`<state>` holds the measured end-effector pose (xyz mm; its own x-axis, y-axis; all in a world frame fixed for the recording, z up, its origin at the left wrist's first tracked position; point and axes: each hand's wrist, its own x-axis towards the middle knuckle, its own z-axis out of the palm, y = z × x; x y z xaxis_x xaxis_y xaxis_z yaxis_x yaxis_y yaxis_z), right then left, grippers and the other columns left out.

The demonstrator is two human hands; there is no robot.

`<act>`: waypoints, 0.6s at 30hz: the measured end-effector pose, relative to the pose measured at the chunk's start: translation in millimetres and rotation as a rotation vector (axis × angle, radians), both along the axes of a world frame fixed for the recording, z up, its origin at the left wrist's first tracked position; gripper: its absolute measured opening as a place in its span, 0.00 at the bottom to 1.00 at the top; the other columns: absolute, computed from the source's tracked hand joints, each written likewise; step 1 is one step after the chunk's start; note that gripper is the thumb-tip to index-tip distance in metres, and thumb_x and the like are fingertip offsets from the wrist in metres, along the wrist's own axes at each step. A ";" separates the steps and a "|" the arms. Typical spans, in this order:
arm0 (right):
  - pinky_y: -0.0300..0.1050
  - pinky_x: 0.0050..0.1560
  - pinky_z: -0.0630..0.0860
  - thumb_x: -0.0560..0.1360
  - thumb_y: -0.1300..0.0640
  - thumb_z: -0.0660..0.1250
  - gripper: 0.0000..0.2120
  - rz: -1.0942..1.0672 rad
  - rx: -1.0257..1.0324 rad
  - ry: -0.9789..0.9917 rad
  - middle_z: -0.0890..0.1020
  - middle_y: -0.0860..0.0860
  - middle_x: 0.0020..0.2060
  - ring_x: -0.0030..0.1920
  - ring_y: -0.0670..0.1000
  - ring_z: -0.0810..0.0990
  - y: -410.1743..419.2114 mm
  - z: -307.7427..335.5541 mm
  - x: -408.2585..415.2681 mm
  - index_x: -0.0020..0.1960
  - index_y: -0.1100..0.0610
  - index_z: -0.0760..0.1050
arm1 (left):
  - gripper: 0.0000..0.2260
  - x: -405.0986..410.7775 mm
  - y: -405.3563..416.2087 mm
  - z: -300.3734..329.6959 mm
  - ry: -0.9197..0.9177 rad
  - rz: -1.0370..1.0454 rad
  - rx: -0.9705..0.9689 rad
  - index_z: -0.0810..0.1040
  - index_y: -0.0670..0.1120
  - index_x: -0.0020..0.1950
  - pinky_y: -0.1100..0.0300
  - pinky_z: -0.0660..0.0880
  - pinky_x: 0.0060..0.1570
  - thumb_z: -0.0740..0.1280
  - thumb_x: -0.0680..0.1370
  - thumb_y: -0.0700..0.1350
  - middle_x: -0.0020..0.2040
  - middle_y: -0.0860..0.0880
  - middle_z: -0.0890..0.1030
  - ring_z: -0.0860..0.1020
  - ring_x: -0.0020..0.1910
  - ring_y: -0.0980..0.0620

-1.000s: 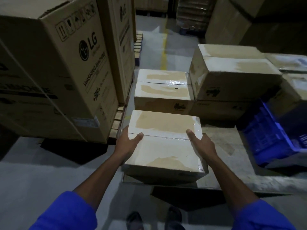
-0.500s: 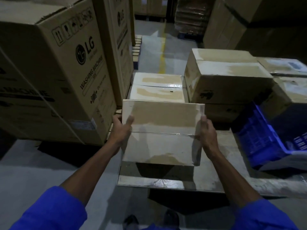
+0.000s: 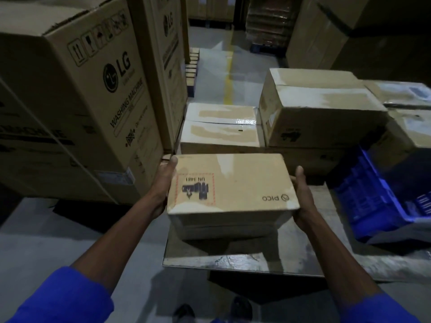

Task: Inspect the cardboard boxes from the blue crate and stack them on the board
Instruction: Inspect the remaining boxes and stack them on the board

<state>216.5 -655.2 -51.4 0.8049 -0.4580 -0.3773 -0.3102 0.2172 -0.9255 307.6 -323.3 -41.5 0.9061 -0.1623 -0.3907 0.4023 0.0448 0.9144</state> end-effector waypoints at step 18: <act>0.61 0.55 0.83 0.78 0.35 0.59 0.30 0.116 0.104 -0.105 0.84 0.63 0.59 0.57 0.65 0.85 -0.7 8.3 -2.9 0.67 0.56 0.78 | 0.17 9.3 -6.5 7.2 -0.111 0.056 0.211 0.66 0.53 0.68 0.49 0.83 0.44 0.60 0.84 0.59 0.52 0.46 0.84 0.86 0.44 0.47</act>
<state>213.6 -655.9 -43.0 0.8875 -0.3226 -0.3291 -0.2420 0.2815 -0.9285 316.9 -329.8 -34.3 0.9505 -0.0360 -0.3085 0.3014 -0.1327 0.9442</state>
